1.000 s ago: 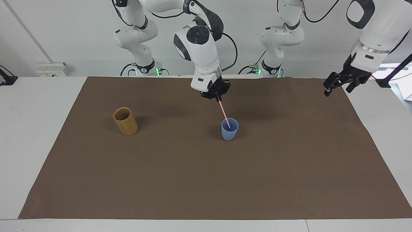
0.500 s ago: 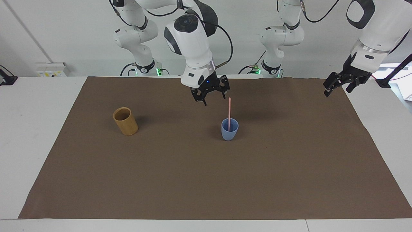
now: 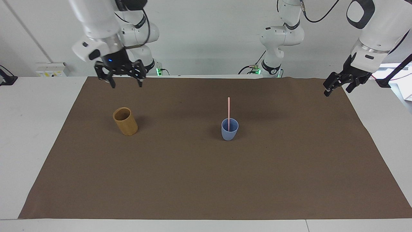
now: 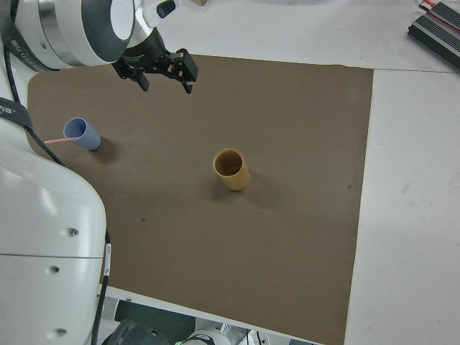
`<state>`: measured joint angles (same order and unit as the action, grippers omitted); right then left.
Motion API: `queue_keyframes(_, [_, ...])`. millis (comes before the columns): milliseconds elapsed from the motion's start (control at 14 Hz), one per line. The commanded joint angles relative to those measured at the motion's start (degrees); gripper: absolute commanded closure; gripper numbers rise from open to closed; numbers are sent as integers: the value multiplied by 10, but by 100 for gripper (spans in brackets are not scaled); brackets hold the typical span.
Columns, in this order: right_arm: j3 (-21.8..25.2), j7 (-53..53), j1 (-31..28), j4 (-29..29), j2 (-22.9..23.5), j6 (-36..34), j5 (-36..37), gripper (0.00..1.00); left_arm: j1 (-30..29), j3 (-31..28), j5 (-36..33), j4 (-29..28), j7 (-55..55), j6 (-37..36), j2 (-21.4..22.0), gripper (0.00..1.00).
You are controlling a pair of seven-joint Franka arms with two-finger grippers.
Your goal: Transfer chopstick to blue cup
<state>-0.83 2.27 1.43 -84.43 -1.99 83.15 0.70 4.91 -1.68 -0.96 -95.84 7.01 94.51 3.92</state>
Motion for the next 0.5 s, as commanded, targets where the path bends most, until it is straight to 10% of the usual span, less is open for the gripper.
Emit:
queue_keyframes(0, [2,-42,-54,-3,1,-9,4,0,1,-1,-7,-2,0,-7,3,0])
queue_keyframes(429, [25,-45,-32,-10,-4,-45,12,0,1,-1,-7,-2,0,-7,4,0])
